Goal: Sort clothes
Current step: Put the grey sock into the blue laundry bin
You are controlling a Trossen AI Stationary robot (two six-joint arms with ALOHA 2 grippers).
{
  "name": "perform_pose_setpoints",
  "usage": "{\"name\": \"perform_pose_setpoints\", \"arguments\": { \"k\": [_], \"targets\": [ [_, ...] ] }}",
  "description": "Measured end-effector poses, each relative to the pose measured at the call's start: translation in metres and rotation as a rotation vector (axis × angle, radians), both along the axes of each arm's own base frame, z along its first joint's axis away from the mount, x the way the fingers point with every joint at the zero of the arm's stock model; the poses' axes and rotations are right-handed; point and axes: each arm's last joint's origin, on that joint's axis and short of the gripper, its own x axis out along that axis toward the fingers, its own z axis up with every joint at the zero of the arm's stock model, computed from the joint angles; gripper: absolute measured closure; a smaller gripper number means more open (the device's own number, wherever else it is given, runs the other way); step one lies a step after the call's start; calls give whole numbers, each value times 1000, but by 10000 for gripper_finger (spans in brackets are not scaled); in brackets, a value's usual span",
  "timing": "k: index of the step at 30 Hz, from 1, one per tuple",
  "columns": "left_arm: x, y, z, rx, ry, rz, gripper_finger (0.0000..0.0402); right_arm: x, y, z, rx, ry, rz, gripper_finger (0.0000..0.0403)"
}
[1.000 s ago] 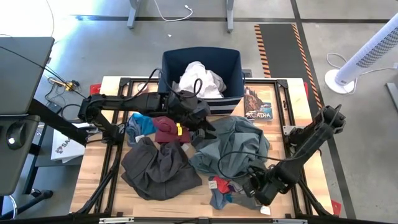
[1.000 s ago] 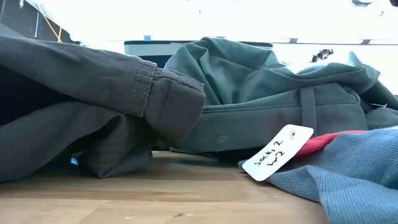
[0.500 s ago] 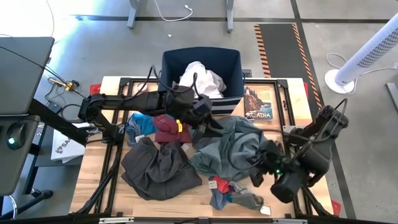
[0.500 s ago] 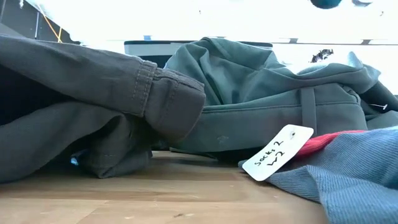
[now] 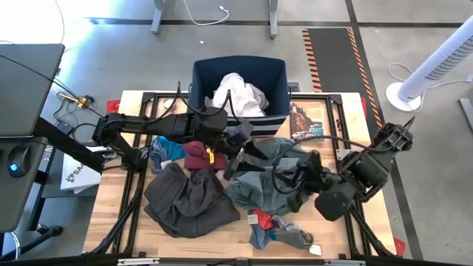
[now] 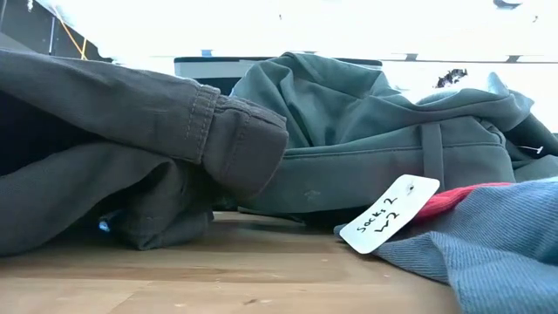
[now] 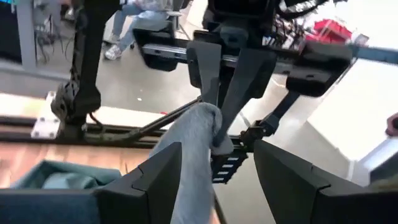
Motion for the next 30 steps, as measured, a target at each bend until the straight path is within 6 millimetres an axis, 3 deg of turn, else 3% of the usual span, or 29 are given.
{"name": "perform_pose_setpoints", "arguments": {
  "k": [12, 30],
  "targets": [
    [-1, -10, -3, 86, -5, 5, 204, 26, -14, 13, -31, -82, 96, 402],
    [-4, -9, -13, 107, 104, 32, 204, 37, -26, 16, -41, -83, 159, 402]
  ]
}}
